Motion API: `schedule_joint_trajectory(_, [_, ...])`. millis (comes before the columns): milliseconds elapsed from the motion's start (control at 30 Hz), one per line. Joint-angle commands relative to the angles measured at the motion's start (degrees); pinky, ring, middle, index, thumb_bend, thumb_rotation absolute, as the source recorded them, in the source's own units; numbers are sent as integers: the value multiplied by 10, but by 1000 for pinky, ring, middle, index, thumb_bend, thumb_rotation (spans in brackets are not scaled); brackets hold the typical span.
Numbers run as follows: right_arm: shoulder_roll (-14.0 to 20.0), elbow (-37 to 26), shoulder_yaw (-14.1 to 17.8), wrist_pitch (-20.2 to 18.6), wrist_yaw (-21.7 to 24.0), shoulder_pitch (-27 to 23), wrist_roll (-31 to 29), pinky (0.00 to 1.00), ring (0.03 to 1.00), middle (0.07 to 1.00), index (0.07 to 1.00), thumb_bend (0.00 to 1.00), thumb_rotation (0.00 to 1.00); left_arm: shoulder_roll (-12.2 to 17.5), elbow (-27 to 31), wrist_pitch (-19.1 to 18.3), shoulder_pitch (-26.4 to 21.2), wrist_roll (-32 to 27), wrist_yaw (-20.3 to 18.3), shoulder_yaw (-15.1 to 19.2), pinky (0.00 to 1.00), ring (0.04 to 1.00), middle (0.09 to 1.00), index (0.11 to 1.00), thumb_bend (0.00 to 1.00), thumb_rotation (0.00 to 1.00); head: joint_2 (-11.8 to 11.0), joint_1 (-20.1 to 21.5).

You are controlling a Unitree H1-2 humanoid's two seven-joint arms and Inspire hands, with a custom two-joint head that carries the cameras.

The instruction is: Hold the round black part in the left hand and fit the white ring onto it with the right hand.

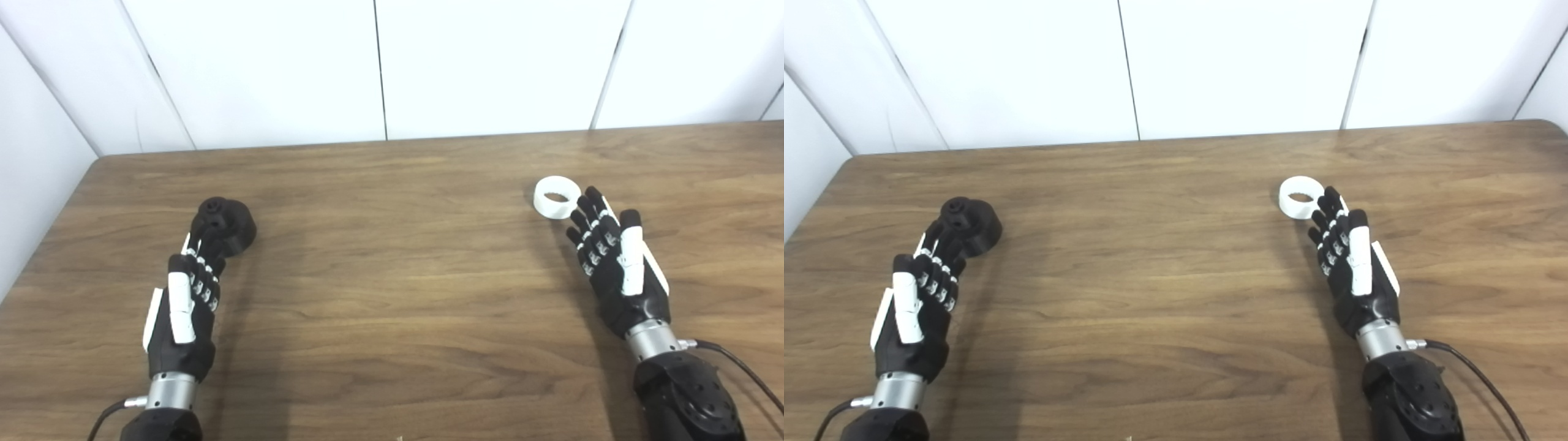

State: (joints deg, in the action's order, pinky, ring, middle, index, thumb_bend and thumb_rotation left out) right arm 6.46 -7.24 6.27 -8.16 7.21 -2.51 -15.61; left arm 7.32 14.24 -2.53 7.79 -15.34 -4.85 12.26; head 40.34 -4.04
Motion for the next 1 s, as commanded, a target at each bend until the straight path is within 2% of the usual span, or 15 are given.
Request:
schedule_joint_trajectory(0, [-4,-12,-2,24,8,-18,-7,1000,1000,1000,999,643,1000,10,21,9,-6,2,3,4,1000,1000,1000,1000,703,996,0,-1])
schedule_joint_trajectory(467, [-2,-10,2,24,5,-18,-8,1000,1000,1000,997,644,1000,16,24,3,-4,4,0,5,1000,1000,1000,1000,705,980,-1,-3])
schedule_joint_trajectory(567, [1,-10,5,22,5,-20,-9,1000,1000,1000,995,647,1000,34,33,-2,-6,92,22,-1,1000,1000,1000,1000,681,959,-2,-9])
schedule_joint_trajectory(633, [3,-9,7,20,6,-21,-11,1000,1000,1000,994,653,1000,51,37,-16,-10,179,48,-3,1000,1000,1000,987,692,863,-2,-17])
schedule_joint_trajectory(667, [5,-8,8,20,6,-21,-11,1000,1000,1000,994,657,1000,60,40,-28,-12,218,56,-4,1000,1000,1000,980,689,851,-3,-23])
schedule_joint_trajectory(800, [10,-5,13,18,8,-21,-15,1000,1000,1000,998,649,1000,91,49,-61,-25,294,62,-3,1000,1000,1000,984,665,871,-3,-33])
schedule_joint_trajectory(867, [11,-4,15,14,5,-21,-13,1000,1000,1000,990,653,1000,114,47,-75,-36,323,58,-4,1000,1000,1000,977,655,794,0,-40])
schedule_joint_trajectory(967, [16,-2,16,12,7,-23,-15,1000,1000,1000,983,647,1000,142,23,-82,-62,352,60,-6,1000,1000,1000,956,705,603,4,-51])
